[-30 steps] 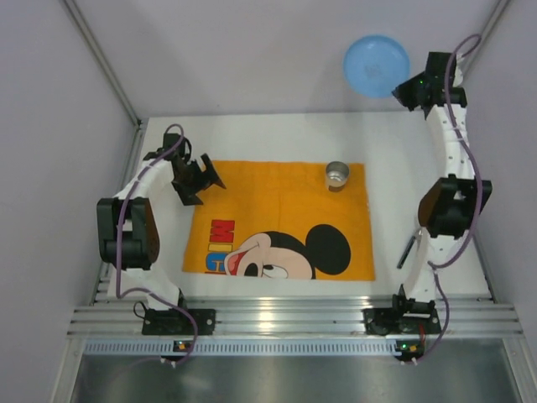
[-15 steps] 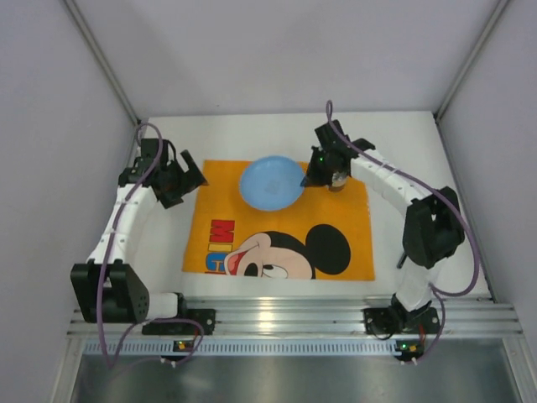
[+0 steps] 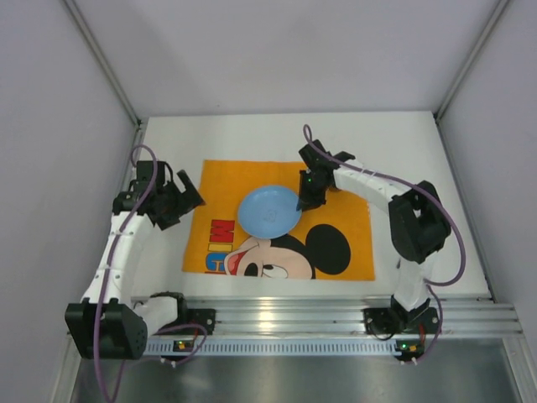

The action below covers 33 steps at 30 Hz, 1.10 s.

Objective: Set the dinner table for one person

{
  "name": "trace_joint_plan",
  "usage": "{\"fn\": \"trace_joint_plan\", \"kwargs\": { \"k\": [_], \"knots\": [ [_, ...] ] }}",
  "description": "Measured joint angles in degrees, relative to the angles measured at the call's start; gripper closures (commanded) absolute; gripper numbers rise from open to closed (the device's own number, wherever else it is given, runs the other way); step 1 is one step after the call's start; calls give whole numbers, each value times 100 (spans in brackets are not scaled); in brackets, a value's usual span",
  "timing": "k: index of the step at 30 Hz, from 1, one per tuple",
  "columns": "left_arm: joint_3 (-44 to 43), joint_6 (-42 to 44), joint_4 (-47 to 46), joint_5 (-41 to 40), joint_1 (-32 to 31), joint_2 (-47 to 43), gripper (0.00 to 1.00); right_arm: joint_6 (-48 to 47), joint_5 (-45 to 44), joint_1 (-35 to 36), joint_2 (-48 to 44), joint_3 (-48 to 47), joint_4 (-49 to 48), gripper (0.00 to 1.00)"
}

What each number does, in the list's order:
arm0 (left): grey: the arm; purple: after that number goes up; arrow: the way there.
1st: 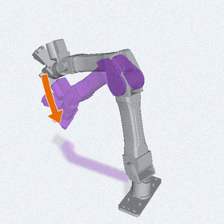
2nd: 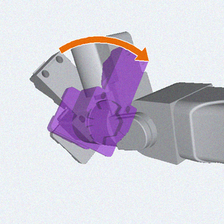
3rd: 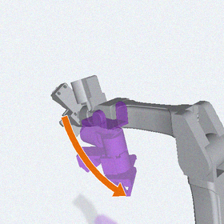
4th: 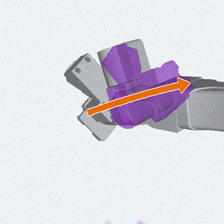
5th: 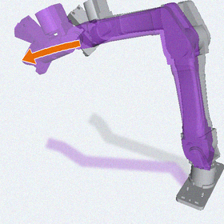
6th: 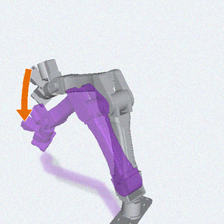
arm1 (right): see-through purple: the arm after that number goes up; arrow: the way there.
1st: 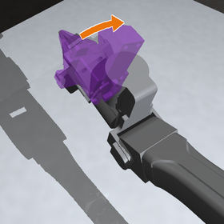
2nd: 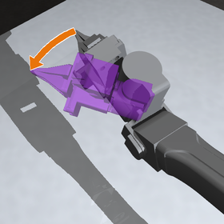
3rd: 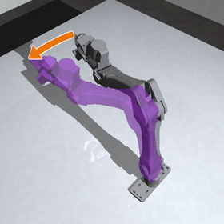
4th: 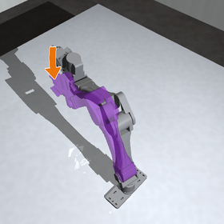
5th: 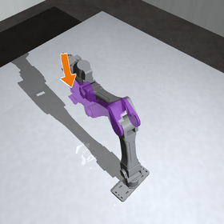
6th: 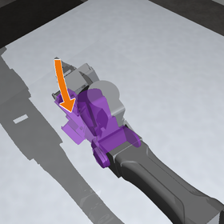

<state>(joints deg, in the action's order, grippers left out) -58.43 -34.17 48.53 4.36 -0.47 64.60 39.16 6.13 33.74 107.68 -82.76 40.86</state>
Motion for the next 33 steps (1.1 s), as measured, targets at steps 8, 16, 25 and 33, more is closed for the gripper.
{"fn": "trace_joint_plan", "kwargs": {
  "k": [8, 16, 25, 33],
  "knots": [
    [2, -15, 0, -17, 0, -109, 2, -267, -48, 20, -24, 192, 79, 29],
    [0, -136, -186, 289, -31, 177, 2, -916, -907, 90, -1832, -190, 446, 0],
    [-654, -243, -726, 529, -1576, 1237, 2, -1316, -1493, -3274, -4682, 551, 610, 0],
    [-1108, -306, -1154, 811, -2328, 2430, 2, -1088, -752, -4570, -3912, 2345, 979, 6]
  ]
}}
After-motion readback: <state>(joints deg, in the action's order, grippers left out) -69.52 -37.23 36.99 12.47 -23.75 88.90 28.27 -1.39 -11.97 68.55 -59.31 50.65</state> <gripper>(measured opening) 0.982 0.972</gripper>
